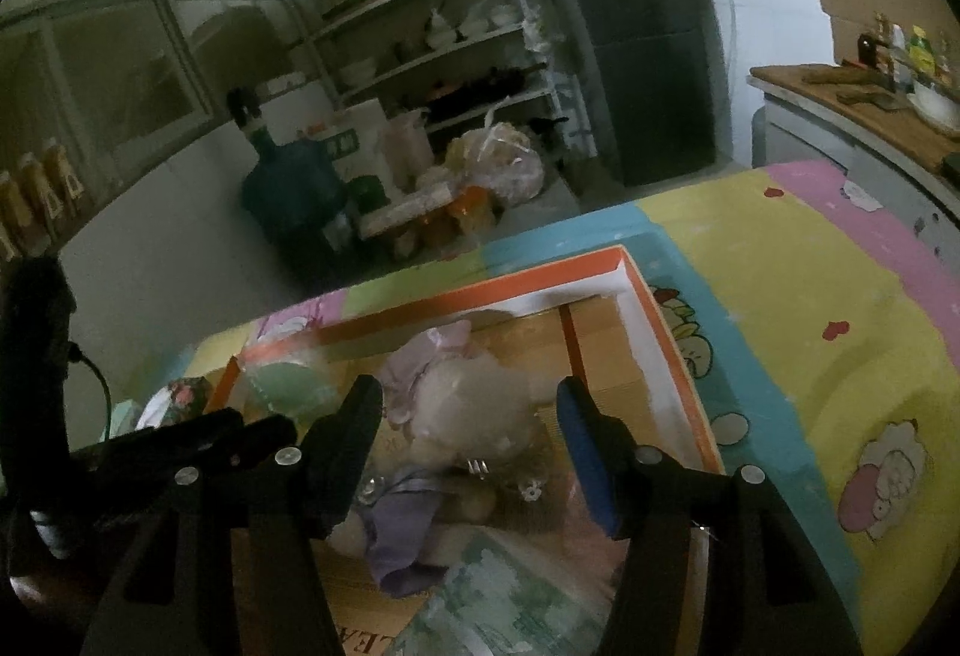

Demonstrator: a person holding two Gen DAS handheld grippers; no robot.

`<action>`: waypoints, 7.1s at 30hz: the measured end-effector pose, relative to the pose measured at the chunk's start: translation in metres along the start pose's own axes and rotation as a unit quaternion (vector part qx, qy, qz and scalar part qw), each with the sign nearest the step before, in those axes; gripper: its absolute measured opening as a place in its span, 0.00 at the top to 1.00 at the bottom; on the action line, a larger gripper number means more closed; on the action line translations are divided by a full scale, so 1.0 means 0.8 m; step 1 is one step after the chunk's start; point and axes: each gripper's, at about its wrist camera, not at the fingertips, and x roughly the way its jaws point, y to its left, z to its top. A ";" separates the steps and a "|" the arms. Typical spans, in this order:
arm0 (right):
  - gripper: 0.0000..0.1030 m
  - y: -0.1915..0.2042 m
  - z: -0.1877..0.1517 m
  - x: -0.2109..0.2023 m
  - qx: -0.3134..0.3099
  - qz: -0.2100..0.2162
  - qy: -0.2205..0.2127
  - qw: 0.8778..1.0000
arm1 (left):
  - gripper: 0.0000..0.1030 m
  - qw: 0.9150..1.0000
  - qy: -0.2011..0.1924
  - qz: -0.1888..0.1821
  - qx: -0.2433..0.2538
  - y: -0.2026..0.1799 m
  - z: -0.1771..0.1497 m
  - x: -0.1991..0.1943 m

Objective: Organize soft objects
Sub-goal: 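Raise both open tools up out of the tray, then move both tools back over the pile beside the leopard-print pouch, then grasp the white black-banded packet with the left tool while the right tool grasps the leopard-print pouch, then carry the white packet with the left tool while the right tool carries the leopard pouch into the tray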

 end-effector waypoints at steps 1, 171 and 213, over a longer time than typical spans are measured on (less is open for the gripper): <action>0.39 0.000 0.000 -0.001 0.001 0.000 -0.002 1.000 | 0.32 1.000 -0.001 -0.001 0.001 0.000 0.000 -0.002; 0.88 0.271 -0.271 -0.126 -0.148 -0.004 0.041 0.988 | 0.54 0.997 -0.039 0.037 0.054 0.180 -0.263 -0.197; 0.88 0.181 -0.186 -0.212 -0.115 -0.034 -0.083 0.989 | 0.55 0.990 -0.118 -0.016 0.075 0.017 -0.176 -0.217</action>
